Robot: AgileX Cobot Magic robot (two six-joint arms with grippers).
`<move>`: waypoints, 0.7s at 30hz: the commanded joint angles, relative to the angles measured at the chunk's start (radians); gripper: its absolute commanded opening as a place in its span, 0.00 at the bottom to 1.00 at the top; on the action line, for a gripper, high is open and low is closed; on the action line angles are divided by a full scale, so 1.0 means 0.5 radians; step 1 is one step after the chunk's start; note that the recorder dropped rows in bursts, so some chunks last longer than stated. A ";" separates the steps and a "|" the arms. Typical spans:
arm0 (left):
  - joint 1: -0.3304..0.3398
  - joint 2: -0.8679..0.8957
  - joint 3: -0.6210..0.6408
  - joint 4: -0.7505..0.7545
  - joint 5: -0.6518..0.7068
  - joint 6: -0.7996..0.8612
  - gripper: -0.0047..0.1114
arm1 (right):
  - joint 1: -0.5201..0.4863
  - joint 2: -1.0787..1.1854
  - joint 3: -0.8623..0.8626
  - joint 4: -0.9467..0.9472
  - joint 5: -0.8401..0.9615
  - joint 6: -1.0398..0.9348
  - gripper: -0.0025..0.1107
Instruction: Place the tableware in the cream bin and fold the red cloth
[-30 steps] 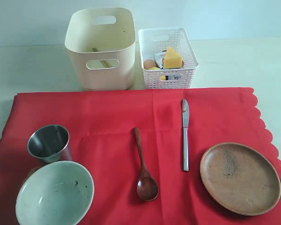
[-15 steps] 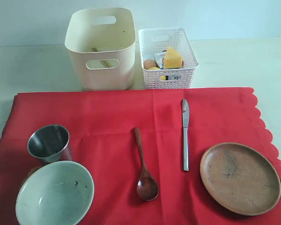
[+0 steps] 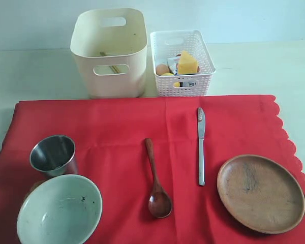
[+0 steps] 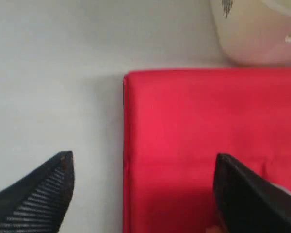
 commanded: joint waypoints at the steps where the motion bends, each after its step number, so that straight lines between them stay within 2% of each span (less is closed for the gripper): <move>1: -0.010 0.211 0.089 -0.205 0.103 0.151 0.69 | -0.008 -0.056 0.011 0.008 -0.023 -0.014 0.02; 5: -0.010 0.375 0.144 -0.362 0.131 0.283 0.69 | -0.008 -0.129 0.011 0.008 -0.023 -0.018 0.02; 10: -0.010 0.547 0.233 -0.391 0.130 0.413 0.69 | -0.024 -0.217 0.011 0.008 -0.023 -0.018 0.02; 15: -0.010 0.655 0.328 -0.435 0.061 0.531 0.69 | -0.137 -0.314 0.011 0.008 -0.023 -0.018 0.02; 21: -0.010 0.717 0.413 -0.905 0.037 1.020 0.69 | -0.272 -0.392 0.011 0.008 -0.023 -0.018 0.02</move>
